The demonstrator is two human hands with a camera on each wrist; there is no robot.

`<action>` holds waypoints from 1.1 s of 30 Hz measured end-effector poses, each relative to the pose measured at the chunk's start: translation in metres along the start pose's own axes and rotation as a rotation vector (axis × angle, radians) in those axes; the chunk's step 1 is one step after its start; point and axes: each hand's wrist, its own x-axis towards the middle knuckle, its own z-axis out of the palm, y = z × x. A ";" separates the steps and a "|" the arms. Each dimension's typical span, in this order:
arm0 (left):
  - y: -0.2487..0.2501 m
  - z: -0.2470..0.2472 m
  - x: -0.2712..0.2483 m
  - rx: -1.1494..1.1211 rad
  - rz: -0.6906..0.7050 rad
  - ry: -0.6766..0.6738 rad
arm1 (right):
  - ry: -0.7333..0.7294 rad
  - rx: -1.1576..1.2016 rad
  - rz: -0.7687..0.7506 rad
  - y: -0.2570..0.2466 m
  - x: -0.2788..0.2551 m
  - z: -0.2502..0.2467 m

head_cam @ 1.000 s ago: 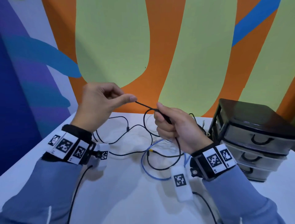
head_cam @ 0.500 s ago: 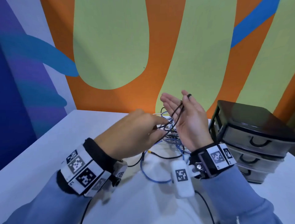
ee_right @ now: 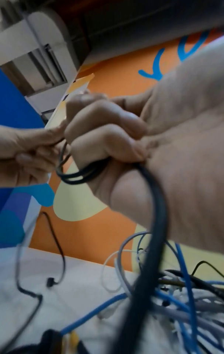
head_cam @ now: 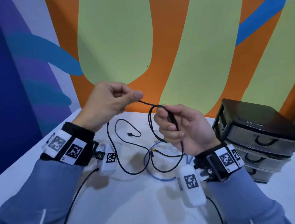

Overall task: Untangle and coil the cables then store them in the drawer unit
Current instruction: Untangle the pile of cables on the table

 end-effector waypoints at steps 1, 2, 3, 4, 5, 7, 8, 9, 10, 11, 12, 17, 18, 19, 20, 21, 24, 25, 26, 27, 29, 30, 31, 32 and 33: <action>-0.004 0.002 0.000 0.050 -0.025 -0.055 | -0.019 0.058 -0.034 -0.001 -0.001 -0.001; -0.007 0.005 0.000 0.115 -0.047 -0.109 | -0.020 0.101 -0.079 -0.002 -0.001 -0.002; -0.009 0.009 -0.001 0.183 -0.068 -0.159 | -0.002 0.127 -0.126 -0.003 -0.001 -0.003; -0.011 0.014 -0.002 0.242 -0.094 -0.213 | 0.019 0.147 -0.175 -0.005 -0.002 -0.004; -0.013 0.020 -0.003 0.293 -0.125 -0.283 | 0.051 0.167 -0.227 -0.006 -0.002 -0.004; -0.014 0.035 -0.010 0.371 -0.177 -0.480 | 0.159 0.224 -0.338 -0.007 -0.001 -0.009; -0.011 0.044 -0.015 0.413 -0.174 -0.574 | 0.226 0.251 -0.401 -0.007 -0.001 -0.013; -0.008 0.053 -0.021 0.457 -0.141 -0.638 | 0.283 0.268 -0.465 -0.007 -0.001 -0.017; -0.006 0.060 -0.026 0.498 -0.076 -0.662 | 0.341 0.247 -0.524 -0.007 -0.001 -0.020; -0.004 0.064 -0.030 0.534 0.008 -0.646 | 0.413 0.192 -0.571 -0.007 0.001 -0.022; -0.002 0.066 -0.032 0.558 0.101 -0.609 | 0.491 0.108 -0.598 -0.006 0.004 -0.023; 0.008 0.057 -0.029 0.387 0.103 -0.420 | 0.757 -0.719 -0.484 0.005 0.011 -0.018; 0.011 0.050 -0.025 0.237 -0.004 -0.399 | 0.757 -0.854 -0.422 0.006 0.010 -0.016; 0.016 0.041 -0.021 0.139 -0.078 -0.390 | 0.734 -0.907 -0.364 0.008 0.009 -0.014; 0.021 0.030 -0.018 0.109 -0.110 -0.394 | 0.683 -0.901 -0.315 0.007 0.008 -0.011; 0.025 0.021 -0.015 0.095 -0.131 -0.400 | 0.628 -0.879 -0.274 0.006 0.007 -0.010; 0.021 0.003 -0.010 0.049 -0.169 -0.376 | 0.496 -0.745 -0.116 0.002 0.006 -0.004; 0.017 0.001 -0.009 0.075 -0.174 -0.359 | 0.454 -0.692 -0.054 0.002 0.006 -0.002; 0.013 0.001 -0.008 0.127 -0.152 -0.342 | 0.419 -0.671 0.012 0.002 0.006 -0.001; 0.009 0.001 -0.008 0.202 -0.104 -0.318 | 0.390 -0.683 0.069 0.003 0.006 -0.002; 0.002 0.002 -0.006 0.388 0.075 -0.252 | 0.351 -0.731 0.139 0.005 0.005 -0.003; -0.001 0.003 -0.006 0.469 0.171 -0.233 | 0.349 -0.736 0.159 0.005 0.005 -0.003; -0.004 0.003 -0.006 0.529 0.249 -0.224 | 0.357 -0.729 0.170 0.005 0.004 -0.004; -0.005 0.004 -0.005 0.581 0.296 -0.220 | 0.365 -0.716 0.169 0.005 0.004 -0.005; -0.005 0.004 -0.005 0.620 0.301 -0.224 | 0.382 -0.707 0.154 0.004 0.004 -0.006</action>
